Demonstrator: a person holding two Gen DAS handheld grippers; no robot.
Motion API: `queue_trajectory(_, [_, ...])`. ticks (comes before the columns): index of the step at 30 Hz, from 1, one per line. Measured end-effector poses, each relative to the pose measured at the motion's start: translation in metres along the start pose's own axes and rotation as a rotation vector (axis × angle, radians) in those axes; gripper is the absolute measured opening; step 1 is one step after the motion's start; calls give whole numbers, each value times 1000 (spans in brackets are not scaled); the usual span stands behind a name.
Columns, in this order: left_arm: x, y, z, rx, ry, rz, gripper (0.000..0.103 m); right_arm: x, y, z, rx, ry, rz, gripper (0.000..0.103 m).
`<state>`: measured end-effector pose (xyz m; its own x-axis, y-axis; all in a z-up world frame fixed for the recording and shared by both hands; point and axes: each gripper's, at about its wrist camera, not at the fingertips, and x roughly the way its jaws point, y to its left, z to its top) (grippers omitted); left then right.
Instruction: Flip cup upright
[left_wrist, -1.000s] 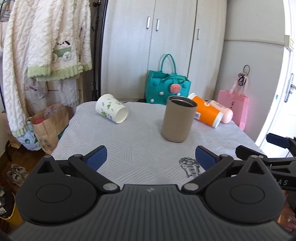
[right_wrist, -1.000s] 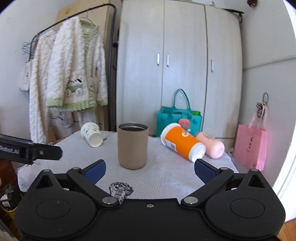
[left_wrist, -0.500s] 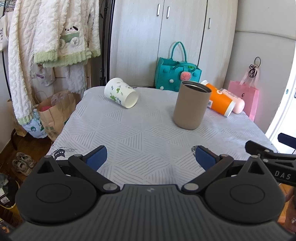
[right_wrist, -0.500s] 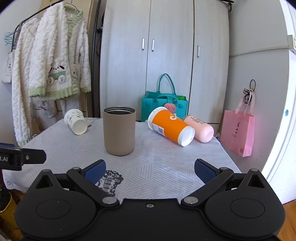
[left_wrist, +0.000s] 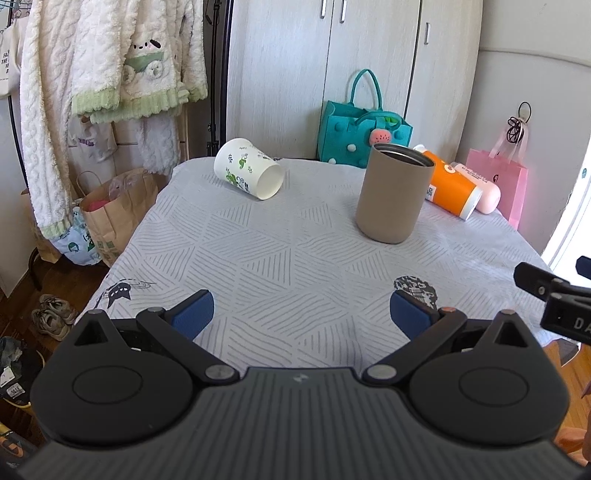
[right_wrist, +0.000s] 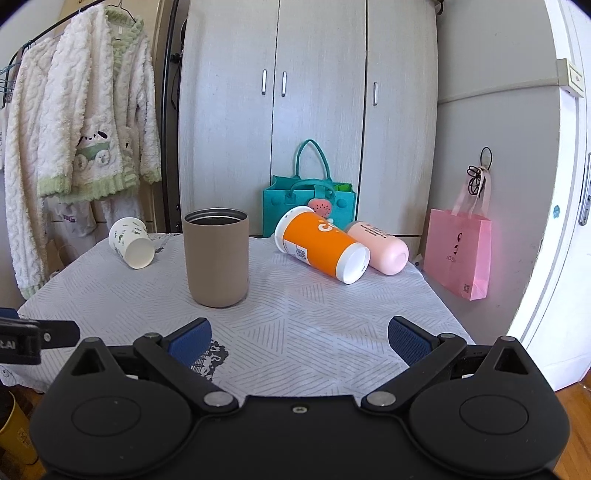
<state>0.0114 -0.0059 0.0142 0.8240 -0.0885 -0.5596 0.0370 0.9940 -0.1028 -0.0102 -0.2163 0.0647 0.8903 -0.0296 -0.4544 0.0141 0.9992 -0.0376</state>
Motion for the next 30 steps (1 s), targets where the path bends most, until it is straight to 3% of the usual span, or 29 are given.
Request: queue_trajectory(30, [-3, -6, 0, 13, 1, 20, 103, 5, -17, -4, 45, 14, -30, 103])
